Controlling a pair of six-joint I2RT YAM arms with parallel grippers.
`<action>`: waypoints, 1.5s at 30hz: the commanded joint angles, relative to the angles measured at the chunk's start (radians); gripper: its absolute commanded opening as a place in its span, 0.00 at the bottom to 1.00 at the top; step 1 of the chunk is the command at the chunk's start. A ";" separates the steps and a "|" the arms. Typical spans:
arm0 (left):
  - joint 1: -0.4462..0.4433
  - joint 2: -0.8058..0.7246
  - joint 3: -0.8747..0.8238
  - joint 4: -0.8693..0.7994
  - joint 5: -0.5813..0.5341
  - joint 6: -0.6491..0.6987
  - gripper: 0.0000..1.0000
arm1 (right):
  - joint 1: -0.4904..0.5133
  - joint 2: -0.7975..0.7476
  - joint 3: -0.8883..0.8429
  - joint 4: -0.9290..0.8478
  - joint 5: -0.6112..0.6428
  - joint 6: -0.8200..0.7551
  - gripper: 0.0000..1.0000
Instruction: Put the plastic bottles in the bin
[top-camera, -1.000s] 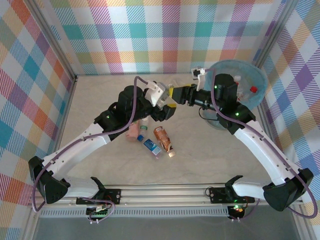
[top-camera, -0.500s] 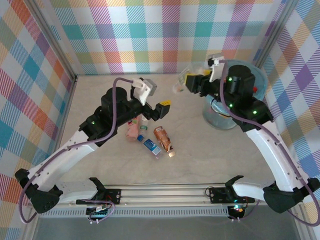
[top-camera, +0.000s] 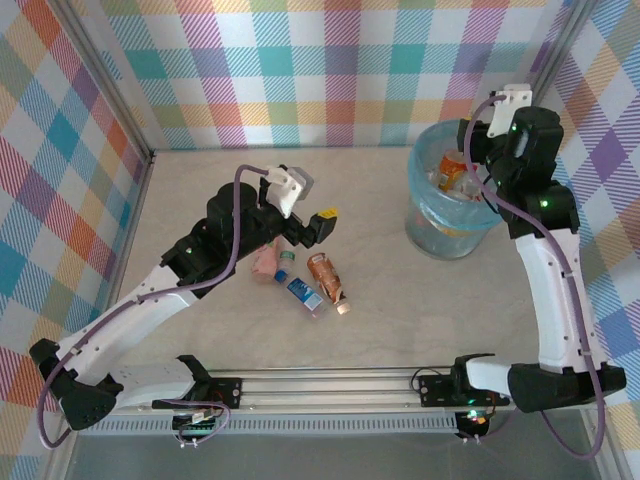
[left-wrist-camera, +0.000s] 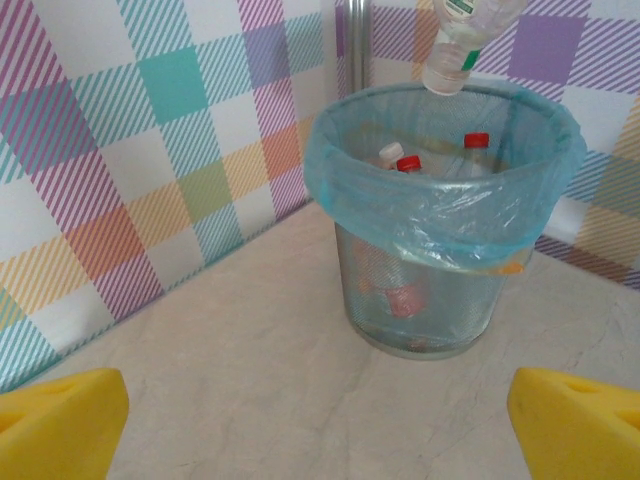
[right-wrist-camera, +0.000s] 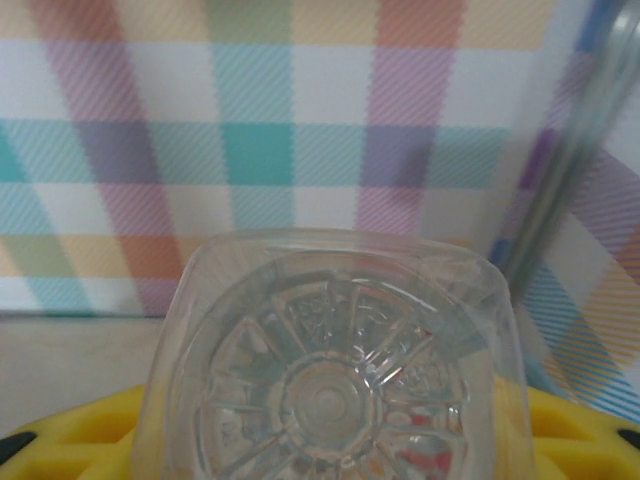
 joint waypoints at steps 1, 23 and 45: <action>-0.015 0.021 -0.016 0.014 -0.015 0.021 0.98 | -0.034 0.010 -0.005 -0.033 0.021 -0.030 0.42; -0.014 0.060 -0.011 -0.002 -0.020 0.013 0.98 | -0.108 0.105 -0.239 -0.054 -0.121 0.114 0.47; -0.014 0.067 0.006 -0.016 -0.017 0.026 0.98 | -0.142 0.123 -0.266 -0.040 -0.217 0.184 0.65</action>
